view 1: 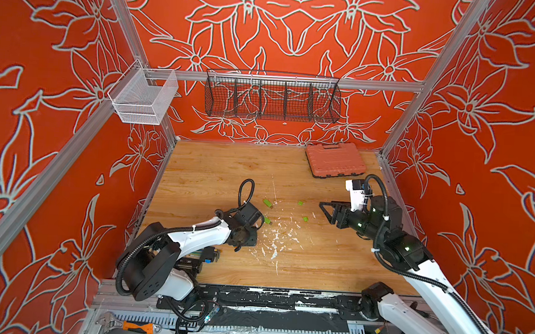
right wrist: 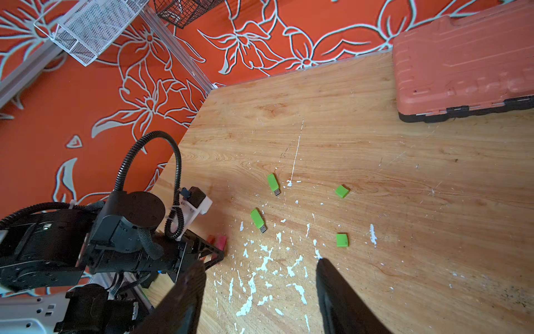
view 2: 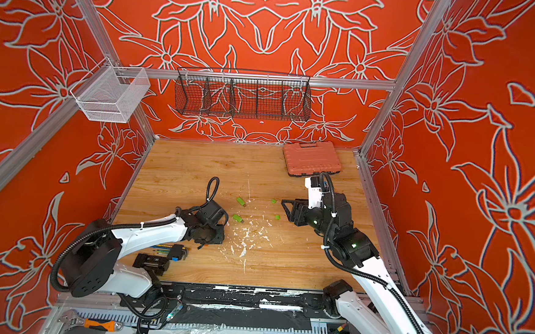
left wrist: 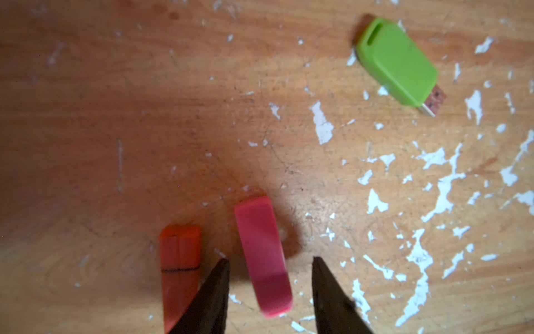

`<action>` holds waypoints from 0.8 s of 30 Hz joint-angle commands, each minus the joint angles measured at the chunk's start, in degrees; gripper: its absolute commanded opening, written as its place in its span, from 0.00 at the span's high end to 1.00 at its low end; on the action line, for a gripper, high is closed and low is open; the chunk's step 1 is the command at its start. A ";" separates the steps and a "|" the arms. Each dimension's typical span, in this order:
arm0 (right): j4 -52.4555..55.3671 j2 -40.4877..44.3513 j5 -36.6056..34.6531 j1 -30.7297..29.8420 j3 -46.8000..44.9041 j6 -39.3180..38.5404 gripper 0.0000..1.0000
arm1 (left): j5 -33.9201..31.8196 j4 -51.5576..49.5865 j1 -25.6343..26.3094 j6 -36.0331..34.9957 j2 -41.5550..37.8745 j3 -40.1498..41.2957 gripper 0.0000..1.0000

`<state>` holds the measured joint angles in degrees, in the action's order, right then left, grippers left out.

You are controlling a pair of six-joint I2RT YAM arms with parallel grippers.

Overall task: Close the usb drive cover
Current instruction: Place the USB drive at the center of the board, then adjust the USB drive at the center of the board.

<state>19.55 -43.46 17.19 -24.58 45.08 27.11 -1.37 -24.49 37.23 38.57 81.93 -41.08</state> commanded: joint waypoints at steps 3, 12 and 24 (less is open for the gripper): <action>1.78 2.29 -1.97 -0.03 -0.05 -0.28 0.37 | -4.81 -6.54 0.08 -0.89 -0.02 -3.12 0.37; 0.82 4.16 -0.96 -0.03 -1.16 -0.08 0.36 | 3.00 -2.24 0.12 -22.02 5.81 -19.39 0.19; 4.69 14.70 -1.28 -0.10 -5.16 2.32 0.36 | 13.92 -1.61 -1.75 -36.63 24.60 -32.90 0.13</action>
<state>22.59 -31.16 15.88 -24.58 41.15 28.05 10.41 -24.86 36.34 6.48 106.37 -72.34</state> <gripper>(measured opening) 0.635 0.866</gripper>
